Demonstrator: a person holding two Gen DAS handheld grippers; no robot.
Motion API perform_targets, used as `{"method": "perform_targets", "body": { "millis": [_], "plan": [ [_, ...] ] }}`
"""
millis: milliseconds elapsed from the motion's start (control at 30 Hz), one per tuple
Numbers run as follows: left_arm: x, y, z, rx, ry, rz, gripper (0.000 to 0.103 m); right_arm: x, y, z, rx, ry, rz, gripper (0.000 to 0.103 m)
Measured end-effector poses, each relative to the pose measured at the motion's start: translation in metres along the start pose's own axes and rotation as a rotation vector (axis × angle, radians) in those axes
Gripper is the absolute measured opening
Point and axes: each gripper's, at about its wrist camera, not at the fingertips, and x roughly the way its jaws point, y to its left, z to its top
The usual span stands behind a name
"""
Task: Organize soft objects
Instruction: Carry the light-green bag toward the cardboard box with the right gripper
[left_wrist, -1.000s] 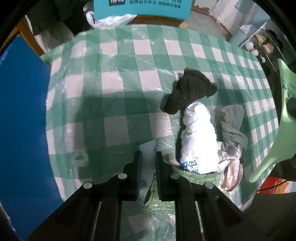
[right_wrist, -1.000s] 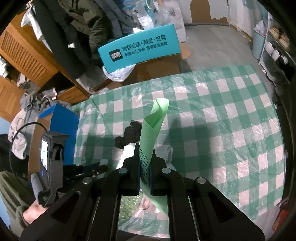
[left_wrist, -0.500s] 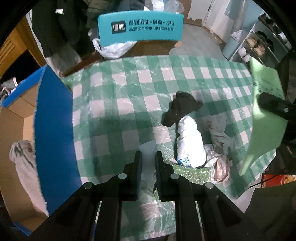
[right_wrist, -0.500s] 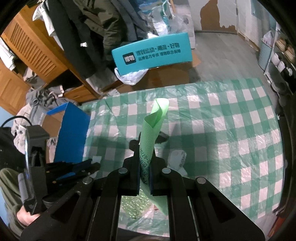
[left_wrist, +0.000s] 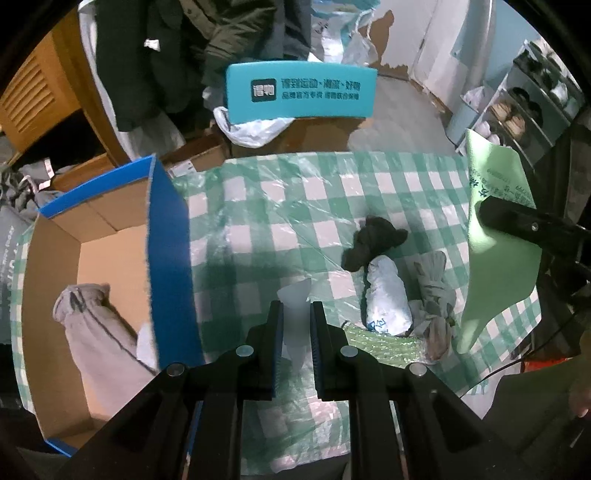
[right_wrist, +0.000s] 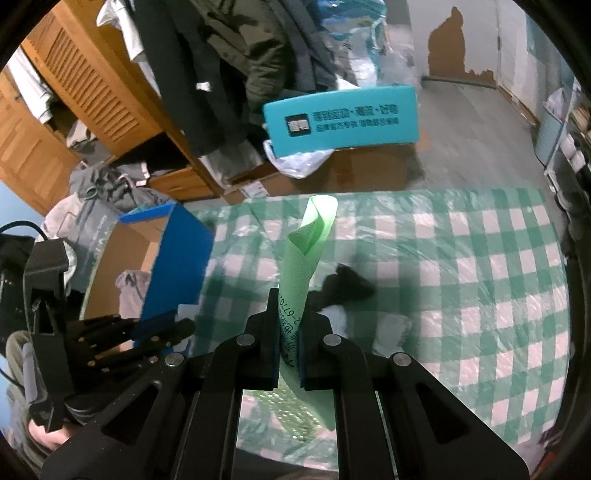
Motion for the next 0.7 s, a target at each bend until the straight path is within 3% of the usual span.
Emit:
{"method": "perform_targets", "body": {
  "millis": [700],
  "plan": [
    [-0.041, 0.068, -0.012, -0.103, -0.077, 0.029, 0.014, 0.012, 0.078, 0.019, -0.099, -0.002, 0.08, 0.006]
  ]
}}
